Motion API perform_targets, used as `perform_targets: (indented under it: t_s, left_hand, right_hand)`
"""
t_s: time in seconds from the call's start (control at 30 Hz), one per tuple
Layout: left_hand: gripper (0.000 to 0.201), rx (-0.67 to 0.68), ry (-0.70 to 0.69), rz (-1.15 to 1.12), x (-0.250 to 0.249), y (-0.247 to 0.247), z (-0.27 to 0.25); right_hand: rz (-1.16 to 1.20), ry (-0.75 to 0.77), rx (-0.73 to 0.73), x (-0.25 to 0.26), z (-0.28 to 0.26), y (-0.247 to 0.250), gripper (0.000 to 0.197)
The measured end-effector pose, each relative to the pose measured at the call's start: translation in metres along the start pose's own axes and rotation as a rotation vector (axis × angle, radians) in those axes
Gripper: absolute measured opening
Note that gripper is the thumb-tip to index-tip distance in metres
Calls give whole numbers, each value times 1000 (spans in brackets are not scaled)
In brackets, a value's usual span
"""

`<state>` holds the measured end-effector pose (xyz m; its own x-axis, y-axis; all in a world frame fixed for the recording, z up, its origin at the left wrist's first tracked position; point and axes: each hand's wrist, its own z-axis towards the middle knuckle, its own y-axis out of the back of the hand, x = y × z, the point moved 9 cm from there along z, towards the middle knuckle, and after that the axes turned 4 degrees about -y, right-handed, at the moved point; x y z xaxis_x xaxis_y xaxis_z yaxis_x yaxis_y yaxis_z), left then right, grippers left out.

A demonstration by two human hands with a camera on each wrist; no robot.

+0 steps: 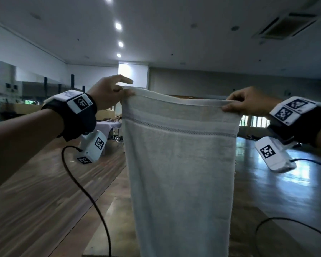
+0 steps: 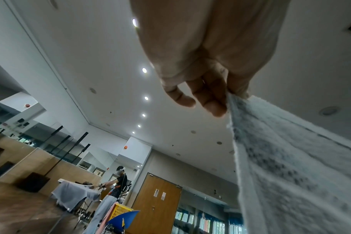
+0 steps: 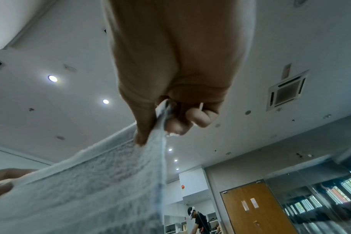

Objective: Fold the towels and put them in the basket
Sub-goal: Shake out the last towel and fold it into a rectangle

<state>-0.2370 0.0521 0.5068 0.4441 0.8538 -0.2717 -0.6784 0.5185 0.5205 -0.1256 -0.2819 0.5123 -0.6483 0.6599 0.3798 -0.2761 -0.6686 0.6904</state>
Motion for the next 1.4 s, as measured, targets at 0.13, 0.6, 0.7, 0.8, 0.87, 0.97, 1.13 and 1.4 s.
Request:
perform_targets:
  t_s: [0.13, 0.6, 0.7, 0.8, 0.87, 0.97, 1.13, 1.4]
  left_hand:
    - [30, -123, -67, 76, 0, 20, 24]
    - [11, 275, 195, 132, 160, -145, 2]
    - [13, 61, 234, -34, 161, -134, 23]
    - [21, -98, 226, -188, 147, -117, 44]
    - [24, -148, 173, -122, 135, -108, 51]
    - [25, -179, 121, -87, 124, -103, 51]
    - [23, -147, 69, -124, 115, -101, 46]
    - [22, -180, 66, -101, 116, -93, 67]
  right_hand:
    - [-20, 25, -158, 8, 14, 30, 13]
    - [183, -378, 233, -150, 64, -158, 5]
    - [198, -292, -40, -139, 83, -126, 6]
    - [345, -239, -211, -121, 89, -97, 10]
    - [339, -221, -269, -113, 86, -85, 8]
    - [342, -218, -288, -112, 80, -79, 10]
    - [367, -220, -227, -115, 71, -78, 8]
    - [377, -199, -312, -105, 86, -70, 7]
